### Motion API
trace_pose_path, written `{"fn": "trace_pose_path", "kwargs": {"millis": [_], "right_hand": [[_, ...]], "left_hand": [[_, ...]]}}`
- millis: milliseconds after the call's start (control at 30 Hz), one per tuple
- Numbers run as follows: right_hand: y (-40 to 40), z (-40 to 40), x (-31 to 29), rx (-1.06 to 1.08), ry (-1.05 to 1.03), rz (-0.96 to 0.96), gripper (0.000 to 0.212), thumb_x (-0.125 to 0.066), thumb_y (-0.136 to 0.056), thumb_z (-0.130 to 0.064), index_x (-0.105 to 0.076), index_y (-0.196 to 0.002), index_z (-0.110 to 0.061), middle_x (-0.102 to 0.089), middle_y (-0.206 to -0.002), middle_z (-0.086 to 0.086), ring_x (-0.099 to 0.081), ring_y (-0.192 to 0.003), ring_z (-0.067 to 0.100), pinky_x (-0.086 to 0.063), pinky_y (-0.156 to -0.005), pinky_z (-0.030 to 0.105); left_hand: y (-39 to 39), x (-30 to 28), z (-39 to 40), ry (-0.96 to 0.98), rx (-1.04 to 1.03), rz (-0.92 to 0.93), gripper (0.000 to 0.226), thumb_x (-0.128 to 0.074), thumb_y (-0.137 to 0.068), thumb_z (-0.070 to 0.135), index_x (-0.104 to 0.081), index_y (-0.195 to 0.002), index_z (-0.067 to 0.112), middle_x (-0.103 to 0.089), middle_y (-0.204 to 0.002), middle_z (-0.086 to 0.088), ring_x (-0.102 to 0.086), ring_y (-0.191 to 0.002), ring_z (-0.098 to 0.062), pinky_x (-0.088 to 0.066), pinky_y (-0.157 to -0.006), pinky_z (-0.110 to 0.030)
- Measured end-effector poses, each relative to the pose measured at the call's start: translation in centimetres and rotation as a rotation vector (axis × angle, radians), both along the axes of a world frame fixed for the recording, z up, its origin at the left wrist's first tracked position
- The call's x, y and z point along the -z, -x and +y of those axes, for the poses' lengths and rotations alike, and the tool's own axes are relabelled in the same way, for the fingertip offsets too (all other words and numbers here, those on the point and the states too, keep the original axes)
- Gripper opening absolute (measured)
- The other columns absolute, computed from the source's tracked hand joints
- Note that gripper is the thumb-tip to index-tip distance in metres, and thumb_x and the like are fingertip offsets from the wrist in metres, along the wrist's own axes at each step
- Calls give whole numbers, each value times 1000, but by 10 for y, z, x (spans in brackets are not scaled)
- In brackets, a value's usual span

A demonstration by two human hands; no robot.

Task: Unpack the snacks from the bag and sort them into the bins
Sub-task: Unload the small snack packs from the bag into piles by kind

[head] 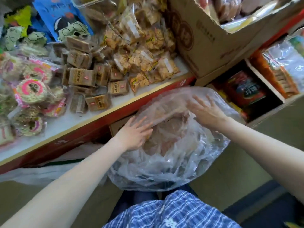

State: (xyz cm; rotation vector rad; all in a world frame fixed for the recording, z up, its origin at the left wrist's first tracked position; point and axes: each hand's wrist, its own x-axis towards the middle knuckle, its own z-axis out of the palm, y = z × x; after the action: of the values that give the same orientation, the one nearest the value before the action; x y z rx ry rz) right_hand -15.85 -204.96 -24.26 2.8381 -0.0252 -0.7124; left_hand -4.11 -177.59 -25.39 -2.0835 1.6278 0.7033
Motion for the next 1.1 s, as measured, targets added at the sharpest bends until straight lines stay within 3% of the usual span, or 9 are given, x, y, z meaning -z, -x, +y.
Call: {"fn": "trace_pose_path", "kwargs": {"millis": [133,267,367,467,533,633,700,833,1100], "right_hand": [[-24,-11,-4,362,-112,-79,56,-42,-96,-16,-20,-148,-16,-12,-155,4,1,-144,29,-2,-114,56],[-8,25,0,166,-256,-294,33,-53,-86,-10,-58,-119,-7,-40,-140,19,-30,-134,40,-22,-107,57],[4,53,19,26,-299,-269,23,-65,-76,-9,-65,-99,-8,-56,-120,20,-50,-116,43,-31,-98,66],[-11,66,31,125,-335,-168,39,-49,-84,-26,-60,-118,-9,-54,-122,24,-49,-113,51,-30,-93,72],[-28,71,39,147,-318,-116,53,-43,-90,-31,-38,-141,-16,-36,-141,22,-39,-124,49,-28,-102,64],[-43,72,51,160,-369,-42,66,-51,-92,-32,-17,-149,-22,-21,-151,15,-29,-133,44,-24,-108,57],[-47,74,56,178,-361,-15,68,-53,-92,-33,-17,-148,-22,-31,-149,12,-26,-135,41,-19,-110,57],[-39,85,66,275,-425,-101,60,-54,-91,-19,-28,-145,-23,-50,-138,8,-25,-135,36,-14,-109,56],[0,81,50,271,-718,-406,32,-59,-82,-1,-68,-111,-12,-68,-94,6,-48,-90,31,-45,-79,47]], "left_hand": [[-19,-1,-13,-144,5,-144,60,-25,-101,37,3,-151,20,6,-159,0,15,-145,-23,9,-114,-49],[-30,0,-25,-251,-84,-317,53,-22,-102,27,-8,-150,10,0,-159,-9,8,-146,-24,5,-115,-48],[-18,3,-25,44,-149,-294,50,-26,-95,21,-42,-139,4,-37,-147,-16,-32,-139,-26,-24,-111,-42],[-6,7,-12,178,-64,-157,53,-34,-72,26,-70,-107,9,-67,-114,-10,-64,-106,-25,-38,-90,-38],[-2,12,0,180,-24,-128,53,-42,-76,29,-62,-123,15,-57,-133,-7,-54,-122,-24,-41,-98,-39],[-3,20,7,36,37,-13,55,-34,-98,35,-14,-149,33,5,-159,-1,5,-146,-25,-5,-116,-48],[-5,23,4,-66,40,8,47,-25,-101,41,-16,-147,40,18,-157,-1,20,-143,-31,8,-114,-51],[-20,27,-1,-157,-81,-60,44,-24,-101,39,-34,-143,32,11,-158,-9,15,-143,-38,2,-113,-56],[-22,17,21,-38,-252,25,48,-28,-100,35,-24,-147,27,-2,-159,-5,-6,-146,-25,-15,-114,-44]]}}
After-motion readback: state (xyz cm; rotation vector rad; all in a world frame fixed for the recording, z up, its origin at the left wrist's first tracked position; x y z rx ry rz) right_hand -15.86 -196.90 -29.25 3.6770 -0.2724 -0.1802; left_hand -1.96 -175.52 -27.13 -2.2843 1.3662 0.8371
